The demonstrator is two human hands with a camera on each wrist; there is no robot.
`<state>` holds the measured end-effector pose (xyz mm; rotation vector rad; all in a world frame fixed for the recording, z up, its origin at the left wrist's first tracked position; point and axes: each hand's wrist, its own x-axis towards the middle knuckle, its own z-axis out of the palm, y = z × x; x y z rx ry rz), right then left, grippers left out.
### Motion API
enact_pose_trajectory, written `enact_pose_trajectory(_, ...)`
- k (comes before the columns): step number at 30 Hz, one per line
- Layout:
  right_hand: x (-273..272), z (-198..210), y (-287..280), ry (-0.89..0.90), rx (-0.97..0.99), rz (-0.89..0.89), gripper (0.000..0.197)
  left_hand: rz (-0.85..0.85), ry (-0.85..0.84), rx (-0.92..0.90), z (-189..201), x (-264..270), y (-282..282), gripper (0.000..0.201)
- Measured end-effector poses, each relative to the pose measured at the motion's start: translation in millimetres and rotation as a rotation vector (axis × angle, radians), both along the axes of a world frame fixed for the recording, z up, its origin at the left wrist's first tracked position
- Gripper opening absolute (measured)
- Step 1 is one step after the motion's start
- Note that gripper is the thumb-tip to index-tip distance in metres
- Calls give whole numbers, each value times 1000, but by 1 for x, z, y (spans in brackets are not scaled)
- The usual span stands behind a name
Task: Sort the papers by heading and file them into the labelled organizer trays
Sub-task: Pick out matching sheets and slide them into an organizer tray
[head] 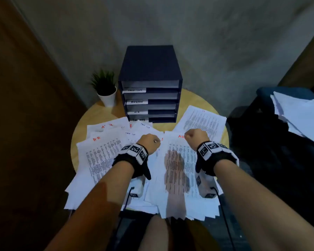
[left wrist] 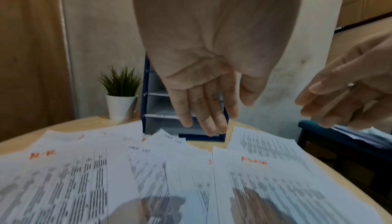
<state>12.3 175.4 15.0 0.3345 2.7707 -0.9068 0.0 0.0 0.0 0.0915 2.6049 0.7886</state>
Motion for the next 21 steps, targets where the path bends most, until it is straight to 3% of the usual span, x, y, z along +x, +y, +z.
enact_pose_trajectory(8,5,-48,-10,-193,90,-9,35,-17,-191,30,-57,-3,6,28)
enact_pose_trajectory(16,-1,-99,20,-351,53,-241,39,11,-386,-35,-112,-5,22,24)
enact_pose_trajectory(19,-8,-112,29,-351,70,-366,42,57,-346,-44,-123,-10,24,48)
enact_pose_trajectory(21,-10,-116,37,-406,69,-426,47,100,-321,-46,-132,-16,27,51)
